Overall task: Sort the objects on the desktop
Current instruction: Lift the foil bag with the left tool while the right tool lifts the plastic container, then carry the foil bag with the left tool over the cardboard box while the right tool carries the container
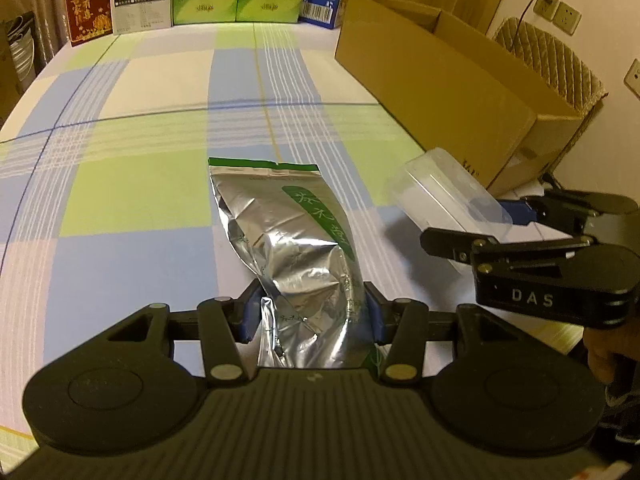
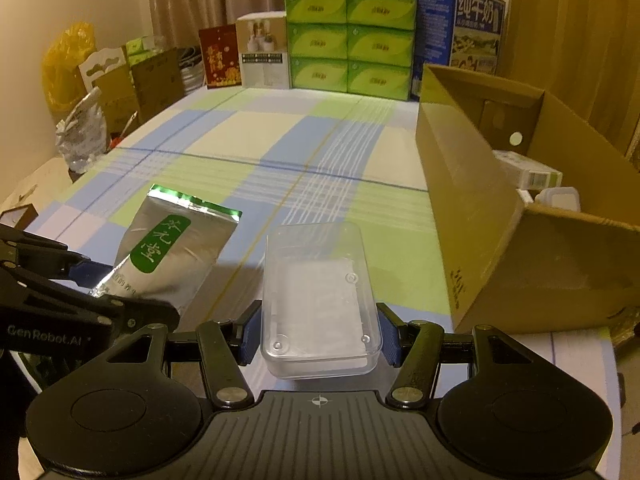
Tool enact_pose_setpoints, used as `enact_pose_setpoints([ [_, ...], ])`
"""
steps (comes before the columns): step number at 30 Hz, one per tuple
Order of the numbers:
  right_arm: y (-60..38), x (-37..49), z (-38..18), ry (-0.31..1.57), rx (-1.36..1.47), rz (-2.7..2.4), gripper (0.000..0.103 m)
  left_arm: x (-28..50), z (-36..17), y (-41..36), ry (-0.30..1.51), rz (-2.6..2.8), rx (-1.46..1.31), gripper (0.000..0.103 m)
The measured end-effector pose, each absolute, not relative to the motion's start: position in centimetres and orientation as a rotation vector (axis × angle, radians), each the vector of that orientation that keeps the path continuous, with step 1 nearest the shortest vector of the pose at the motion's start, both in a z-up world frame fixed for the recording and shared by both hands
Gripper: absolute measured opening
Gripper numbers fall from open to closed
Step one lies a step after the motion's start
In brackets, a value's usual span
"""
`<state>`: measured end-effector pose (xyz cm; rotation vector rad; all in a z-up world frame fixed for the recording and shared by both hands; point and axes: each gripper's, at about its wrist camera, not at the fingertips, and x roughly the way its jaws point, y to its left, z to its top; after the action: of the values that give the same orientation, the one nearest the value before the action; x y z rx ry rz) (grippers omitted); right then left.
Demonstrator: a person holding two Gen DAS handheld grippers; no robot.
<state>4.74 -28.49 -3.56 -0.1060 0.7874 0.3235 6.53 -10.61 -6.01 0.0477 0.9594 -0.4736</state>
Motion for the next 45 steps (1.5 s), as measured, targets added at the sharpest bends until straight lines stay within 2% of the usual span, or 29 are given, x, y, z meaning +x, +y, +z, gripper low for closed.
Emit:
enact_pose_setpoints([
  [45, -38.7, -0.2, 3.7, 0.654, -0.010, 0.133, 0.055, 4.0, 1.7, -18.3, 0.828, -0.617, 0.032, 0.045],
])
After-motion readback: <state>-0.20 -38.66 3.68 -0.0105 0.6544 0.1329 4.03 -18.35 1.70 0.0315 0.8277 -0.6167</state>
